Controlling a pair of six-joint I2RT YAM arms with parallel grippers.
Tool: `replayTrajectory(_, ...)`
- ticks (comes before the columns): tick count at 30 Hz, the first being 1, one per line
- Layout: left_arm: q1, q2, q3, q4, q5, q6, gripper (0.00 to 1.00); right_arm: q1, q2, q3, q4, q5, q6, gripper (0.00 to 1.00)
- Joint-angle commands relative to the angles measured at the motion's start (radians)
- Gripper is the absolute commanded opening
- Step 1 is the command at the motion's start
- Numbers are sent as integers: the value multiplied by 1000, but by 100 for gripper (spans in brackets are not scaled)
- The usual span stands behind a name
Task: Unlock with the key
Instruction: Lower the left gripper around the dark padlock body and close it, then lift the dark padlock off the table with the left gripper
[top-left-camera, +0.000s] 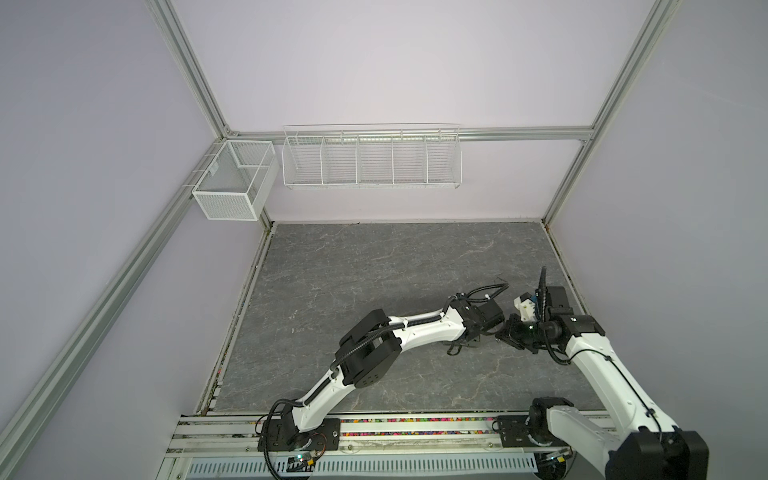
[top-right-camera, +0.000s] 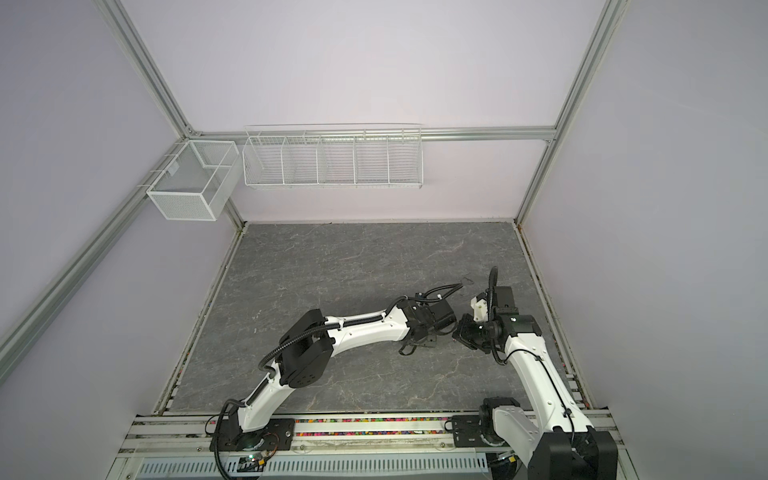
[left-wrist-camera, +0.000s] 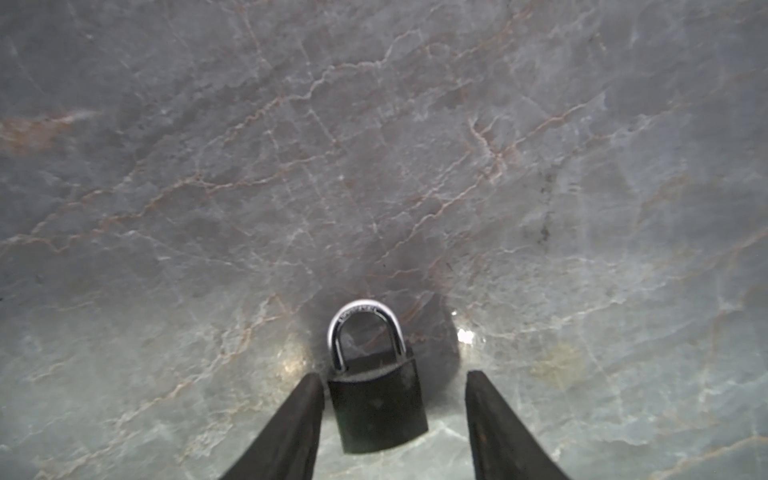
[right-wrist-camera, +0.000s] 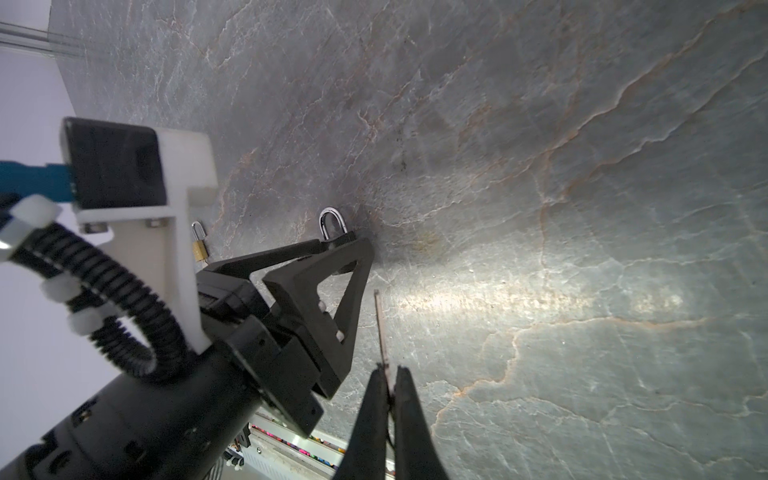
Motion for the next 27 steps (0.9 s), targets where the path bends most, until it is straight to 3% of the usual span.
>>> replayTrajectory(1, 3, 23, 34, -61, -44, -22, 53, -6, -5, -14, 10, -18, -20, 6)
replayTrajectory(17, 12, 69, 56, -47, -13, -19, 41, -7, 13, -14, 17, -27, -22, 6)
replayTrajectory(27, -6, 66, 21, -58, -8, -33, 43, -7, 9, -13, 15, -30, -25, 7)
